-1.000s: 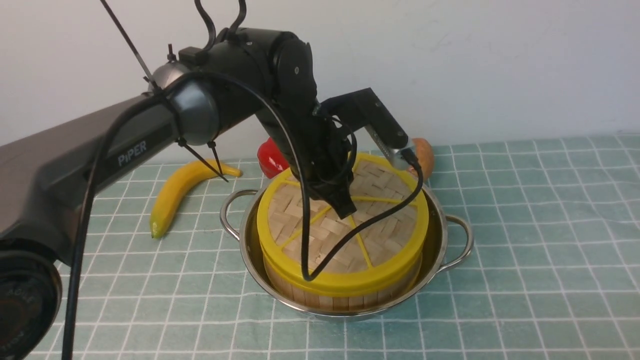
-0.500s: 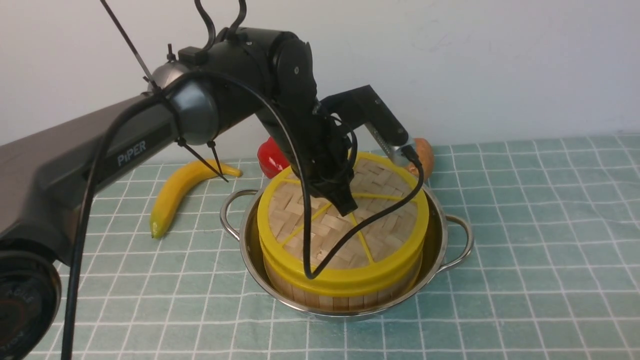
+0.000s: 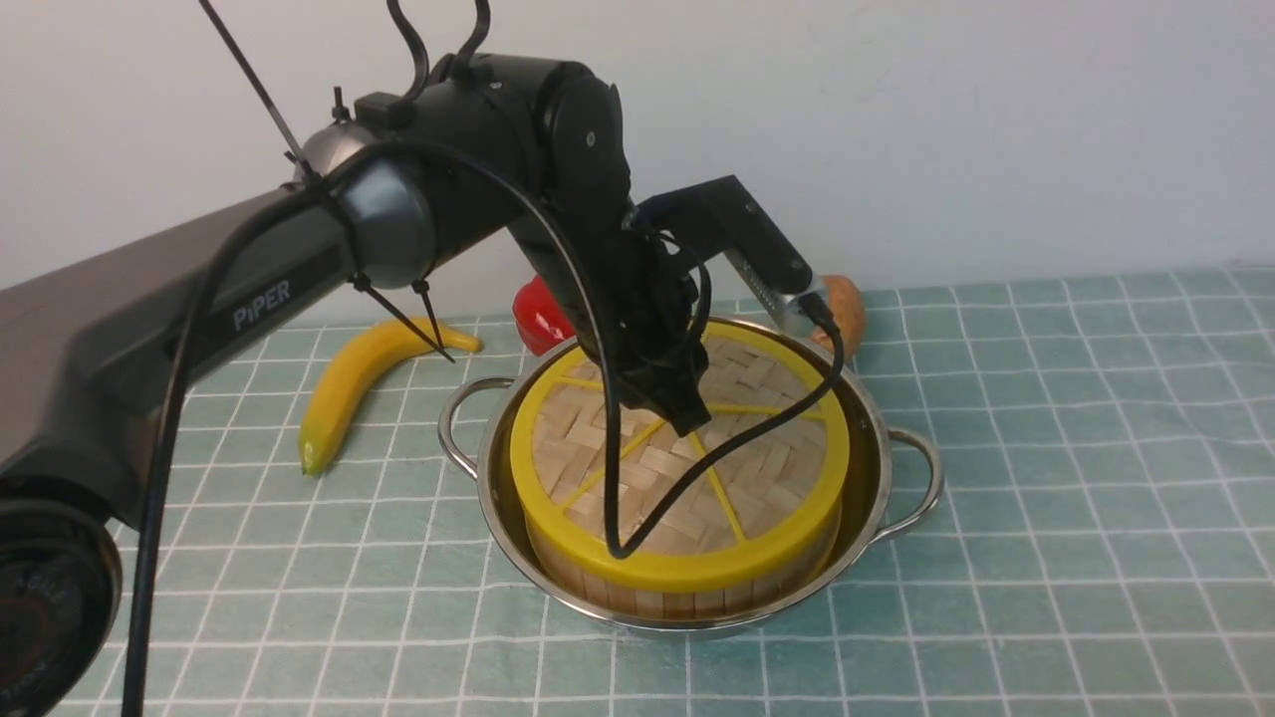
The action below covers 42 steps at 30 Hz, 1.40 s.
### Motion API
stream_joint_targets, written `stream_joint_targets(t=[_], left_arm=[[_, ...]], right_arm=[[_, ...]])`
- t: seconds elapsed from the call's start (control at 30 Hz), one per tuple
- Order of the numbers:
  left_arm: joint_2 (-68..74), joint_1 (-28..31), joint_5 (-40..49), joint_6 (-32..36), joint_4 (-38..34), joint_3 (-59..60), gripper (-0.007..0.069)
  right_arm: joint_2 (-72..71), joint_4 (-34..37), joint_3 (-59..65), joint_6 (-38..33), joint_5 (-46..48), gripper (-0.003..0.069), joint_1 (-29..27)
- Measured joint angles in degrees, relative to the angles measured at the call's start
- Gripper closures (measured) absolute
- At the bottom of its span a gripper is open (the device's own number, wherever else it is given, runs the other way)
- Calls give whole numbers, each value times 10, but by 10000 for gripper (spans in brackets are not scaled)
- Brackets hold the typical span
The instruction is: Place the steamer in the pot on the blue tablecloth, and put the lid on the steamer.
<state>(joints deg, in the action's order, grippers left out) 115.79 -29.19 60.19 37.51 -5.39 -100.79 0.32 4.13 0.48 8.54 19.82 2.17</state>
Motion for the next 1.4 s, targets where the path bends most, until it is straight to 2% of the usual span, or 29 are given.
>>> stream_joint_targets(t=[0.27, 0.4, 0.6, 0.7, 0.87, 1.03, 1.4], left_arm=[[0, 0, 26, -7, 16, -32, 371], [-4, 0, 83, -45, 60, -99, 371], [-45, 0, 91, -129, 143, -186, 371], [-75, 0, 92, -168, 159, -201, 371], [-113, 0, 93, -239, 151, -201, 371], [-146, 0, 94, -310, 101, -202, 371], [-154, 0, 95, -321, 79, -200, 371]], right_arm=[[0, 0, 0, 0, 0, 416, 0], [0, 0, 0, 0, 0, 416, 0], [0, 0, 0, 0, 0, 416, 0], [0, 0, 0, 0, 0, 416, 0], [0, 0, 0, 0, 0, 416, 0], [0, 1, 0, 0, 0, 416, 0], [0, 1, 0, 0, 0, 416, 0]])
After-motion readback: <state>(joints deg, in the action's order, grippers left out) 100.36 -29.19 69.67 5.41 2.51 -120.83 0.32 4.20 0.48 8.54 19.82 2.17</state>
